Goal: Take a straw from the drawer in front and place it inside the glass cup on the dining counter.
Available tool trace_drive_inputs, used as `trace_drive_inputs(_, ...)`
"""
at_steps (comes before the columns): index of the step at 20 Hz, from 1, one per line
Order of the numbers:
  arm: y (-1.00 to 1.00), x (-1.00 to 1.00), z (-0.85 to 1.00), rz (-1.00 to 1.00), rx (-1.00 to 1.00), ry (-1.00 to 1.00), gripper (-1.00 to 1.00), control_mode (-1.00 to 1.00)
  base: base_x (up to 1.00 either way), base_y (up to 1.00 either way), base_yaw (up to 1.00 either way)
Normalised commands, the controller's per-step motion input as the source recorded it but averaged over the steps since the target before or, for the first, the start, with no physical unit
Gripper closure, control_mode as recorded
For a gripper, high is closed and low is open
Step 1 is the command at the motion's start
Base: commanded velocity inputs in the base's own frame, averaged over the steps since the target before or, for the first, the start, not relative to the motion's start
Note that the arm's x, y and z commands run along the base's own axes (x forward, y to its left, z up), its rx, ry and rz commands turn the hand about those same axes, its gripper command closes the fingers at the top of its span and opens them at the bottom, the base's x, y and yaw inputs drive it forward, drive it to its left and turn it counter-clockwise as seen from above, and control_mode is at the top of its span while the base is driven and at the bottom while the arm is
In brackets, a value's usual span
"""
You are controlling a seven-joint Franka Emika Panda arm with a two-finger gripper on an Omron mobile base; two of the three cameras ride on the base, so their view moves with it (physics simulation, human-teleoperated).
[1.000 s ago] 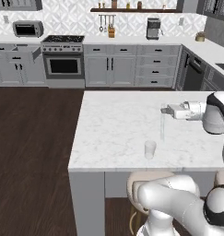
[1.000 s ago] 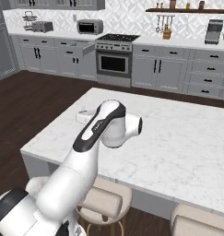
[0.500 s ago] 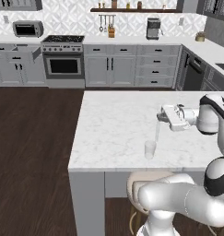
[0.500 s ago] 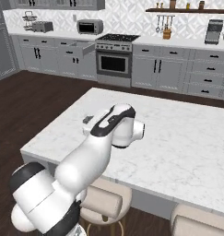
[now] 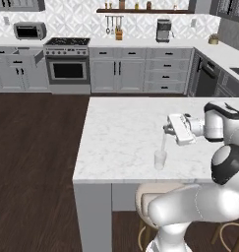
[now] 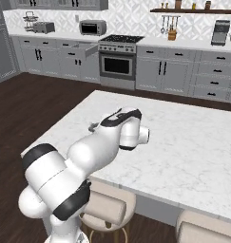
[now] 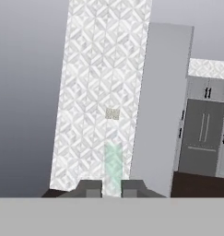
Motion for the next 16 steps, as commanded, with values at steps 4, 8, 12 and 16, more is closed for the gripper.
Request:
trace_drive_inputs(4, 0.06, 0.12, -0.34, 0.0, -0.04, 0.0, 1.0, -1.0, 0.0, 0.0, 0.0)
trace_drive_inputs(8, 0.11, 0.25, -0.27, 0.0, 0.0, 0.0, 1.0, -1.0, 0.0, 0.0, 0.0)
trace_drive_inputs(12, 0.1, 0.24, -0.22, 0.0, 0.0, 0.0, 1.0, -1.0, 0.0, 0.0, 0.0)
trace_drive_inputs(16, 0.0, -0.28, -0.01, 0.0, 0.0, -0.05, 1.0, -1.0, 0.0, 0.0, 0.0)
